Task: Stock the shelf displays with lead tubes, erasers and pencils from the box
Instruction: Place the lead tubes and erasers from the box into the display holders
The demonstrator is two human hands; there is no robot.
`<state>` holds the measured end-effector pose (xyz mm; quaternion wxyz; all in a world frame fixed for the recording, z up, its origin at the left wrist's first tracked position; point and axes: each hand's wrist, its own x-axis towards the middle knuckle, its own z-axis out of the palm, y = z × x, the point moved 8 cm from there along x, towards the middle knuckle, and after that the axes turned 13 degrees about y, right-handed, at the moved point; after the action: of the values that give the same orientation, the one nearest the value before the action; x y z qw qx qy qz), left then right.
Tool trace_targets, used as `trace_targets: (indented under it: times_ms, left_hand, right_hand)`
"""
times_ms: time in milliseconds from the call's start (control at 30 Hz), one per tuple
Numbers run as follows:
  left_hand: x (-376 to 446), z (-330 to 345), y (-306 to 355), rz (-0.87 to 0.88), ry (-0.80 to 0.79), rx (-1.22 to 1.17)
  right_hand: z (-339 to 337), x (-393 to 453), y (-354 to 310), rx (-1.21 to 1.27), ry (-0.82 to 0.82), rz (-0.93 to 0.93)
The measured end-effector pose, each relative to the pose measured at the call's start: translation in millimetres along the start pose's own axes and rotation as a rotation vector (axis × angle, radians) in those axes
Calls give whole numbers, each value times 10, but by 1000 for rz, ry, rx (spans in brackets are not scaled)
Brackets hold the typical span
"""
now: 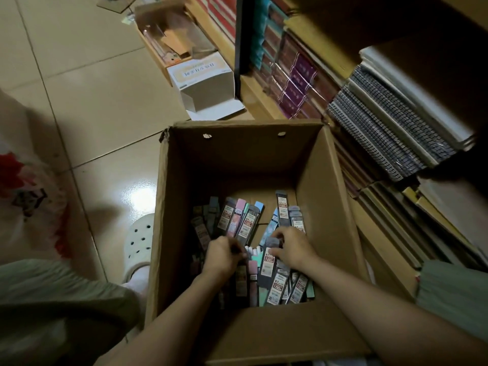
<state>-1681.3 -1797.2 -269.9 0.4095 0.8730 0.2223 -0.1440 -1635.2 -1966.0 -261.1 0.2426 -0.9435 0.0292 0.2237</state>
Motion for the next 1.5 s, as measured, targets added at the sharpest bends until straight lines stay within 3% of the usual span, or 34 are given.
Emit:
trace_targets:
  times_ms: [300,433,500,567,667,800,933,1233,1500]
  left_hand:
    - [18,-143,153,36,164,-183]
    - [34,-14,490,48,-99,-437]
    - [19,23,571,26,-150,-589]
    - [69,-11,491,-65,-66,-694]
    - [191,-66,218,-210,92,-682]
    - [268,22,11,-298,88,-693]
    - [332,76,-15,-317,97,-713]
    - [342,167,3,-341,75,-723]
    - [307,168,-30,-352,86,-709]
  right_hand:
    - [-233,-78,-101,256,97,71]
    - [-316,22,-314,569,98,126]
    - [-331,109,-436,576,98,77]
    - [-384,208,-480,490,155,20]
    - [-425,365,-362,88,230,-32]
    - [-156,488,-172,-270,52,-11]
    - [-41,574,-94,-539,36,-56]
    - [14,571,-113,-549,151,-132]
    - [4,659,-109,-502,199,-69]
